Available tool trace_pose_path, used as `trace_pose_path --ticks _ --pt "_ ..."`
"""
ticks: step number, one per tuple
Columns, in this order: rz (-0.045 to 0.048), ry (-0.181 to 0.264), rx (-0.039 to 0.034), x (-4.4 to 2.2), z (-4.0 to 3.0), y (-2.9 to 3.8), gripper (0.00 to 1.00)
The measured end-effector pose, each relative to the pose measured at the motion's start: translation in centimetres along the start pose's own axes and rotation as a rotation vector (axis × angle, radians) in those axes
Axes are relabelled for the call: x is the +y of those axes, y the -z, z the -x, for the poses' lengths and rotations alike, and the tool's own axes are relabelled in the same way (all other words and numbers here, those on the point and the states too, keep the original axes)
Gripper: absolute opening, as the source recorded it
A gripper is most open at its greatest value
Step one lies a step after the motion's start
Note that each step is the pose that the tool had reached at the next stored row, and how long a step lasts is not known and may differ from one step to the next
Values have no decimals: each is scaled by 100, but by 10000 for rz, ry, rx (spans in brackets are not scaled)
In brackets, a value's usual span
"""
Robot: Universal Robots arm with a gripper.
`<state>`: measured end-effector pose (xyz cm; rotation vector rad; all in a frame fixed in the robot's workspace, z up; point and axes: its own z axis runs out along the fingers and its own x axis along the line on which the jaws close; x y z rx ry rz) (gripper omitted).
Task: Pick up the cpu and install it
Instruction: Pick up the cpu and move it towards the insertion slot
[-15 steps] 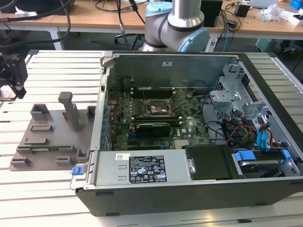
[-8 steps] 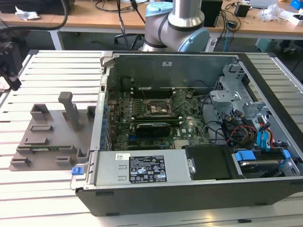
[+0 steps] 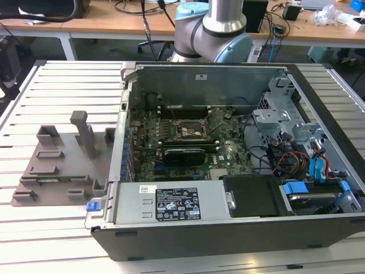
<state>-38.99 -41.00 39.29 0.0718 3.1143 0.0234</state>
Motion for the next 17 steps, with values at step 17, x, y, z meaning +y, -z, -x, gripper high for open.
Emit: trace_pose_path --ticks 17 --pt "-6 0 2 8 171 -3 55"
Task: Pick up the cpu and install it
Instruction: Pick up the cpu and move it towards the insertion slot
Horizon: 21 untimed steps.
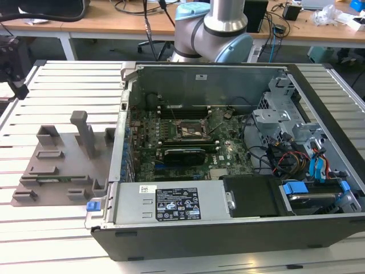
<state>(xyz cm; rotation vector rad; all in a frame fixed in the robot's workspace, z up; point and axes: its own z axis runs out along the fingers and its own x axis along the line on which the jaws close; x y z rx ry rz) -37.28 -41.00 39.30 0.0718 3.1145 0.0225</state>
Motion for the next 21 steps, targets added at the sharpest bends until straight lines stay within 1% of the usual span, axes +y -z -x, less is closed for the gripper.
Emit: trace_pose_path --ticks 7,9,11,12,17,18,21 --pt "0 -1 0 5 118 -3 55" --pt "-1 0 0 8 184 -5 55" --pt "-1 0 0 10 218 -6 55" --pt "0 0 1 11 253 -6 55" --pt "0 0 1 17 360 -10 55" --pt "-1 0 3 19 408 -10 55" --pt "0 0 3 23 507 -14 55"
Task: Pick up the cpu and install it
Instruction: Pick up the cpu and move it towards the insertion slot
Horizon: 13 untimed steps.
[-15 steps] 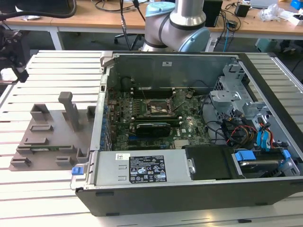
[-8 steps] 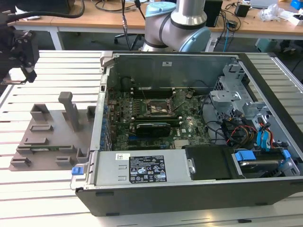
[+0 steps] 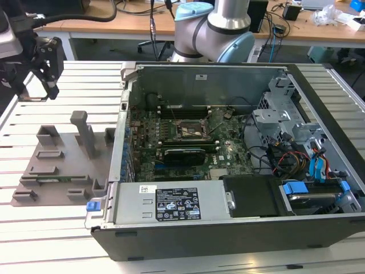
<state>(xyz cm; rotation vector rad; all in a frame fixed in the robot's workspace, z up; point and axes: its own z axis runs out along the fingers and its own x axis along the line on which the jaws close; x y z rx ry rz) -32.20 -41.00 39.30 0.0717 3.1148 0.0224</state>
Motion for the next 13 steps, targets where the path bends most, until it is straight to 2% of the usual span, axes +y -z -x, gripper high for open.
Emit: trace_pose_path --ticks 5,13 --pt "0 0 2 9 194 -5 55" --pt "0 -1 3 16 357 -9 55"
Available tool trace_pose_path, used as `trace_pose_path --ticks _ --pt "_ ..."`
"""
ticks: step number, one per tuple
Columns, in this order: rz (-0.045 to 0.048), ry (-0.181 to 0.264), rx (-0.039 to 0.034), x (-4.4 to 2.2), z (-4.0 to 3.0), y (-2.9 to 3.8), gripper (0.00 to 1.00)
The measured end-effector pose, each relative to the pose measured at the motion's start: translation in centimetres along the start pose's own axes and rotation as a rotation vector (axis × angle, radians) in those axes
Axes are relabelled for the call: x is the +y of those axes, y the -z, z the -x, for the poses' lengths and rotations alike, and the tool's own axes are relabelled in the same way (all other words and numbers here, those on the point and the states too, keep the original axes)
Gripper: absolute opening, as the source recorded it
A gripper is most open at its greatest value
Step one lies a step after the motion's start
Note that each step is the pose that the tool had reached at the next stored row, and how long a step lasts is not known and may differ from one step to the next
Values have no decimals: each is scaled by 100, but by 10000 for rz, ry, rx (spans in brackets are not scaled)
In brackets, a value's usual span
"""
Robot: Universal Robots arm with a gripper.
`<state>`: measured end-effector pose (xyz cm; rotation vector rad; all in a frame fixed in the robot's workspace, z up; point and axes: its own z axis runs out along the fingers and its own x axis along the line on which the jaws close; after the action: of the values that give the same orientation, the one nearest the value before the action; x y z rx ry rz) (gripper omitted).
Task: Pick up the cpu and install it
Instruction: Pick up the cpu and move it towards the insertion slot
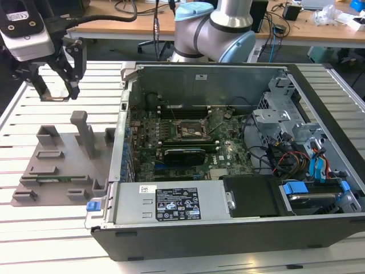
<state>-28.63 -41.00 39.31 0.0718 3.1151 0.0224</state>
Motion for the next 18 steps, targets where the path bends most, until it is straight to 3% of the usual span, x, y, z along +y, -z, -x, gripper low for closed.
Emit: trace_pose_path --ticks 4,14,15,18 --pt "0 1 4 8 175 -4 55" --pt "-2 -1 20 22 474 -12 55" --pt "0 0 23 25 538 -14 55" --pt "-1 0 26 30 642 -17 55"
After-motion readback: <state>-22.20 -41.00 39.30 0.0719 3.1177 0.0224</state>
